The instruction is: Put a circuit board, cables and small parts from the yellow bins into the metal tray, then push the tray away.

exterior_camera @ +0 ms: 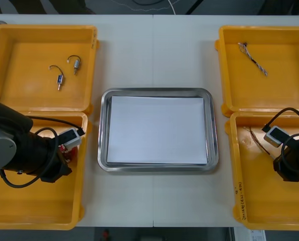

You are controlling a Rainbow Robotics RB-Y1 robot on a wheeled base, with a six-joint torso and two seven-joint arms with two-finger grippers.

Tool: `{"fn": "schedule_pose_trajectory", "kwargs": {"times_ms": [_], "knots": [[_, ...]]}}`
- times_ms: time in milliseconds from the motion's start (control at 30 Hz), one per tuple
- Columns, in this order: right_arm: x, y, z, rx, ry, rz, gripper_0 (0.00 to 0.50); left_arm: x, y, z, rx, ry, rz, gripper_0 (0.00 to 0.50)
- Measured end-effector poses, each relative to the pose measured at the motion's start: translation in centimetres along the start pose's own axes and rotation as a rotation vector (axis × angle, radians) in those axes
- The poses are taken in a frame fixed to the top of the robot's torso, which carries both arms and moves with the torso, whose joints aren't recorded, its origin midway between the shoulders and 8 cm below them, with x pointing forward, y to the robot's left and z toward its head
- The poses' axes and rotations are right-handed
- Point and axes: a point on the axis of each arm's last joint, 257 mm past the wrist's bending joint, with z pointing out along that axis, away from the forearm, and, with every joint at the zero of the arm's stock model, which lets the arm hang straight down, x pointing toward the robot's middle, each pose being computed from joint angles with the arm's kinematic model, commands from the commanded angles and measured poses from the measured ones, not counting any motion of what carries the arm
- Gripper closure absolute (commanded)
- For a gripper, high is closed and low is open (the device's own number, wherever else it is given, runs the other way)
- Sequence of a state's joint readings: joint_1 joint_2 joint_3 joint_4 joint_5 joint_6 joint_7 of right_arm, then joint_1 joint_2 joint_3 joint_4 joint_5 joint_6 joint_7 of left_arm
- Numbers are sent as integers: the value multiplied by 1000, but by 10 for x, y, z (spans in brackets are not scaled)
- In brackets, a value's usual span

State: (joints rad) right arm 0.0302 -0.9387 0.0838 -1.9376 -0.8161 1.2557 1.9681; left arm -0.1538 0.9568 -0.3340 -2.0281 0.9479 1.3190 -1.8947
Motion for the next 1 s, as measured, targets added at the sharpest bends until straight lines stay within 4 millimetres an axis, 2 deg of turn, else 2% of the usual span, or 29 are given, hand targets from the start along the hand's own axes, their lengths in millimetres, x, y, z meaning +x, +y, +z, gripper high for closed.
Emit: {"fn": "schedule_pose_trajectory", "kwargs": {"times_ms": [133, 167, 200, 233, 300, 633, 833, 1000], "knots": [[-9, -7, -28, 12, -1, -10, 500, 1, -2, 2, 1, 4, 5, 0], [-12, -9, -35, 12, -7, -10, 500, 1, -2, 2, 2, 5, 5, 77], [-16, -8, -42, 6, -14, -7, 500, 1, -2, 2, 1, 5, 5, 212], [-18, -8, -49, -2, -21, -3, 500, 1, -2, 2, 1, 5, 5, 319], [-20, -7, -61, -23, -26, 9, 500, 1, -2, 2, 1, 5, 5, 497], [-6, -18, -118, -62, -2, 62, 500, 1, -2, 2, 1, 5, 5, 500], [9, -21, -140, -55, 60, 59, 500, 4, -2, 1, 4, 16, 3, 500], [8, -28, -158, -38, 82, 48, 500, 14, 3, -7, 5, 58, -12, 500]]}}
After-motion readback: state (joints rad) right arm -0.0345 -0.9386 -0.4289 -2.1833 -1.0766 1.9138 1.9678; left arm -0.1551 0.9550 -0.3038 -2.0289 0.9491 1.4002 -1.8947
